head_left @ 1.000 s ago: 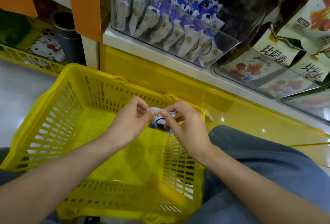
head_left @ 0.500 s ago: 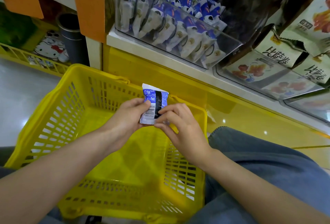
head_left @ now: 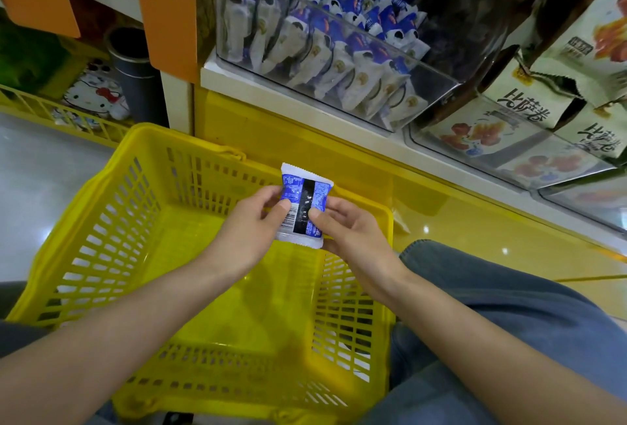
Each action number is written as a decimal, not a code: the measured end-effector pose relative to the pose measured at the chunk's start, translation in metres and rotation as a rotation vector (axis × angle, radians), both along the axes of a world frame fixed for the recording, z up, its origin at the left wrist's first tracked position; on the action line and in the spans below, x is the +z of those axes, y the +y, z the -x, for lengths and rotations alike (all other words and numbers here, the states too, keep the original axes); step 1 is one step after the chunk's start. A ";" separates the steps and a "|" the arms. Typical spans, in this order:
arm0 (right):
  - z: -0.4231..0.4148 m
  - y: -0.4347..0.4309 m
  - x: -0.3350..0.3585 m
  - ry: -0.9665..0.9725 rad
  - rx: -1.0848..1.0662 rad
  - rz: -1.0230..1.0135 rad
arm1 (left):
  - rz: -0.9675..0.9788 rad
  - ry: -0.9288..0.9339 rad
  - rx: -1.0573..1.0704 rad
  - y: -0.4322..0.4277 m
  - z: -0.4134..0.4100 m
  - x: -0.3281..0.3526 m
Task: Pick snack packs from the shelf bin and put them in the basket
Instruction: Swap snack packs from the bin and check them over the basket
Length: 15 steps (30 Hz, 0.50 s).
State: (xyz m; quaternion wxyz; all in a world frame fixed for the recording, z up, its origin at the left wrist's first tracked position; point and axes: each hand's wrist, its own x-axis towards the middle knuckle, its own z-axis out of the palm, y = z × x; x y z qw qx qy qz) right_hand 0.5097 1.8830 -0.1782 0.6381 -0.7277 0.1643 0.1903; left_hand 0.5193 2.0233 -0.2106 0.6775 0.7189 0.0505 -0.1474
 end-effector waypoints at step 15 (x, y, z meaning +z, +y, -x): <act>0.004 0.003 0.000 -0.042 0.005 -0.056 | -0.214 -0.248 -0.151 0.004 0.007 0.003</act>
